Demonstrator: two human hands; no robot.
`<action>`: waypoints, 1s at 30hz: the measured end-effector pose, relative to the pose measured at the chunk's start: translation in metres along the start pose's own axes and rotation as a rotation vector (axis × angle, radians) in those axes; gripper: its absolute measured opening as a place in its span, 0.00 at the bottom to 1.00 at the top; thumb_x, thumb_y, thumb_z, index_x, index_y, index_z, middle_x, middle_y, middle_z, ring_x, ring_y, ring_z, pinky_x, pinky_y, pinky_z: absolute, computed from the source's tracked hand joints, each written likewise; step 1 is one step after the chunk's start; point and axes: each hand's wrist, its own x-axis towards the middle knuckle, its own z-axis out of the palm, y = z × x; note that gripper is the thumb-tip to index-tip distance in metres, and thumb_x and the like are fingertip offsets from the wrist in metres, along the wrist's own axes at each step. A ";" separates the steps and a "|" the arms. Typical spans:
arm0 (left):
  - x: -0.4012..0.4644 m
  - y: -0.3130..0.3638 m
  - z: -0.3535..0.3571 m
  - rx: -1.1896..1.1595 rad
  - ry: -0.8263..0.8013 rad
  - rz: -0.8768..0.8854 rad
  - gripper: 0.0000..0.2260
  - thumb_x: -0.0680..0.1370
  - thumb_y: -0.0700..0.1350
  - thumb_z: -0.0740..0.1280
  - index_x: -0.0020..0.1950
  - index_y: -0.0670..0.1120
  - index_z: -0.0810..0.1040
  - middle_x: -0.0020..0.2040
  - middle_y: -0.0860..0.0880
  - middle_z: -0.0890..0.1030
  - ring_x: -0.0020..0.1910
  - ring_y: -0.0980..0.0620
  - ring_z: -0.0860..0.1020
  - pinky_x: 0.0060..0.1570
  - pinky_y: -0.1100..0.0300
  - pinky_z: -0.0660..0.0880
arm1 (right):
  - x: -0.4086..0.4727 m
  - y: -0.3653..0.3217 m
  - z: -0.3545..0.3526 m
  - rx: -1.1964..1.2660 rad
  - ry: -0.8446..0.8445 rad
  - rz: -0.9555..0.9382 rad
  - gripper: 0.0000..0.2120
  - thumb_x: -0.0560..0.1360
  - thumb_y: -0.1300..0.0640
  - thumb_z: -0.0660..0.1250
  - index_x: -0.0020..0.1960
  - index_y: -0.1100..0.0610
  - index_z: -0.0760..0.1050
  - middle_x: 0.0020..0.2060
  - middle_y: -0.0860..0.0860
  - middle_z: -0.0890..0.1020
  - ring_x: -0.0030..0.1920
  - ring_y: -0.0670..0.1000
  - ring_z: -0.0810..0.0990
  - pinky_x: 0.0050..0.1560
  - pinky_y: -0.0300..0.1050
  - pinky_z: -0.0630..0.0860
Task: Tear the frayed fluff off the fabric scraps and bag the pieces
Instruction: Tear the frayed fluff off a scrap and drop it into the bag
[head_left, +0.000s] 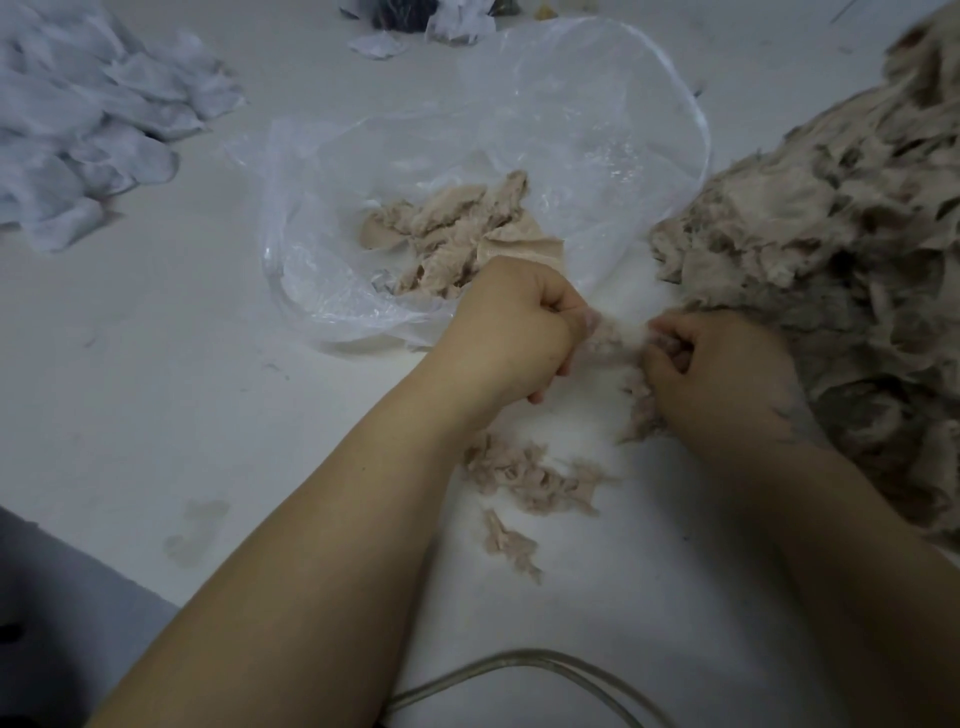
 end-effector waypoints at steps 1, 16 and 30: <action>0.001 0.000 -0.003 -0.052 0.025 0.000 0.14 0.79 0.40 0.68 0.32 0.43 0.77 0.22 0.48 0.74 0.16 0.53 0.67 0.20 0.67 0.63 | 0.001 0.002 0.000 -0.002 -0.014 0.013 0.15 0.74 0.53 0.68 0.58 0.57 0.81 0.44 0.54 0.84 0.44 0.54 0.82 0.49 0.42 0.77; 0.001 -0.004 -0.004 -0.133 -0.120 -0.022 0.14 0.79 0.52 0.68 0.44 0.41 0.75 0.33 0.44 0.84 0.16 0.49 0.71 0.17 0.66 0.61 | -0.016 -0.026 -0.005 0.931 0.007 0.132 0.08 0.78 0.59 0.68 0.41 0.54 0.80 0.31 0.49 0.84 0.29 0.44 0.80 0.29 0.33 0.73; 0.001 -0.004 -0.005 -0.127 -0.187 0.037 0.14 0.79 0.46 0.69 0.44 0.34 0.78 0.33 0.44 0.83 0.23 0.46 0.77 0.21 0.61 0.69 | -0.011 -0.022 0.000 1.040 -0.049 0.213 0.09 0.81 0.63 0.63 0.44 0.54 0.77 0.33 0.50 0.85 0.33 0.48 0.84 0.33 0.38 0.78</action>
